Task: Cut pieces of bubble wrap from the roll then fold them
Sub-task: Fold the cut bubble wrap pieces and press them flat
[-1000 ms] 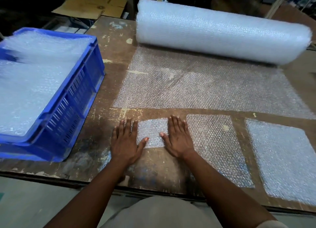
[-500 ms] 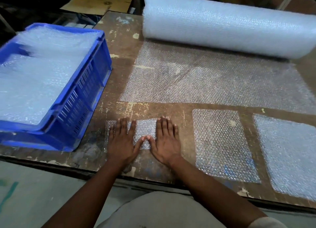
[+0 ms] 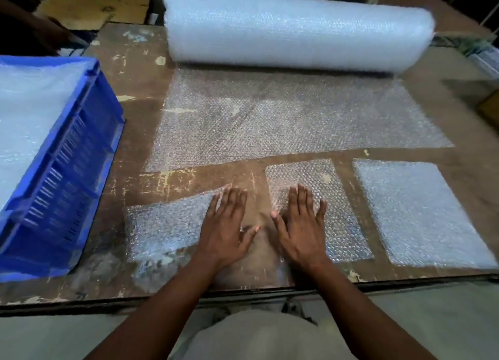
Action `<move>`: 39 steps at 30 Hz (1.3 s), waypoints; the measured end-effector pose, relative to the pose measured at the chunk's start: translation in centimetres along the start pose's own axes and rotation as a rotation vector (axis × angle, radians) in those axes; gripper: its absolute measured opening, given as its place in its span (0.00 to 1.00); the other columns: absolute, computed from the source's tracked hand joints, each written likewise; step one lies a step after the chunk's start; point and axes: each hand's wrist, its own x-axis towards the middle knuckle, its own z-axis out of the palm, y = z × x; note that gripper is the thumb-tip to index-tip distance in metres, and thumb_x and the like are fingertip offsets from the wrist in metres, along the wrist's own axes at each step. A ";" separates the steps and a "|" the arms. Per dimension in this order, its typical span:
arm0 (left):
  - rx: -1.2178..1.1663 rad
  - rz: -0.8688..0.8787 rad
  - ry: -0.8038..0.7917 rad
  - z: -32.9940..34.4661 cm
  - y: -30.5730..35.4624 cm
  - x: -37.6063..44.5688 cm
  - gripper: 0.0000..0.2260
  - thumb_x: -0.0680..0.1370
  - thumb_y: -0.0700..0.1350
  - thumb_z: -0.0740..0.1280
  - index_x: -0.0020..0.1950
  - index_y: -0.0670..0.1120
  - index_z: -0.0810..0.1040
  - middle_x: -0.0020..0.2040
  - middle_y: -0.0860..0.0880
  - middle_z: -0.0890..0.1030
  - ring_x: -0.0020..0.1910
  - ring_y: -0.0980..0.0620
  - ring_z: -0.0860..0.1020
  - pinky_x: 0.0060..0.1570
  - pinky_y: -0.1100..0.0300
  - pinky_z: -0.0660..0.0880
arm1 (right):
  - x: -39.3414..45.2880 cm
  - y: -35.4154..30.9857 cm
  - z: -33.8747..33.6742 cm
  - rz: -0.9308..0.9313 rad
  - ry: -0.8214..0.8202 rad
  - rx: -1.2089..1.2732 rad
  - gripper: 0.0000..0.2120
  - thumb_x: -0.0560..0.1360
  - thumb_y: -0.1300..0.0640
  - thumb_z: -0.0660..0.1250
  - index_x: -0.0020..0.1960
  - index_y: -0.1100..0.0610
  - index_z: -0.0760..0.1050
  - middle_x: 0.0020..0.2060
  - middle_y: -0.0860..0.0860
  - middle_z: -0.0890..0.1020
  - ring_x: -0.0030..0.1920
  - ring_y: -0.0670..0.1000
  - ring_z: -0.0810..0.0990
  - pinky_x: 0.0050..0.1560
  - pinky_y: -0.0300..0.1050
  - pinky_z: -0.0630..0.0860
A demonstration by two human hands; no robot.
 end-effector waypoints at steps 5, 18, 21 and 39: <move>-0.208 0.358 -0.002 3.2 5.4 1.5 0.18 0.80 0.62 0.68 0.63 0.53 0.86 0.79 0.49 0.75 0.81 0.45 0.69 0.79 0.43 0.60 | -3.8 9.6 -1.3 -0.124 0.185 0.347 0.34 0.82 0.40 0.67 0.81 0.58 0.66 0.85 0.56 0.59 0.85 0.55 0.56 0.84 0.56 0.48; -0.167 0.303 -0.163 4.3 9.3 1.2 0.21 0.79 0.63 0.69 0.68 0.55 0.83 0.75 0.53 0.79 0.78 0.56 0.71 0.70 0.50 0.69 | -5.1 15.5 0.6 -0.534 0.209 0.136 0.06 0.82 0.55 0.70 0.52 0.53 0.85 0.70 0.51 0.81 0.77 0.54 0.73 0.80 0.64 0.62; -0.126 0.258 -0.149 4.3 10.0 1.0 0.29 0.76 0.67 0.71 0.72 0.53 0.81 0.75 0.52 0.79 0.77 0.52 0.73 0.72 0.49 0.66 | -5.0 15.1 -0.1 -0.548 0.259 0.189 0.07 0.83 0.56 0.70 0.56 0.56 0.84 0.68 0.52 0.83 0.75 0.54 0.76 0.81 0.63 0.61; -0.323 0.112 0.047 2.9 9.7 -3.0 0.16 0.74 0.48 0.65 0.55 0.47 0.89 0.53 0.51 0.89 0.54 0.56 0.82 0.59 0.58 0.71 | -7.7 20.3 -1.5 -0.354 0.217 0.610 0.07 0.77 0.57 0.77 0.54 0.51 0.88 0.53 0.34 0.87 0.56 0.41 0.86 0.77 0.41 0.66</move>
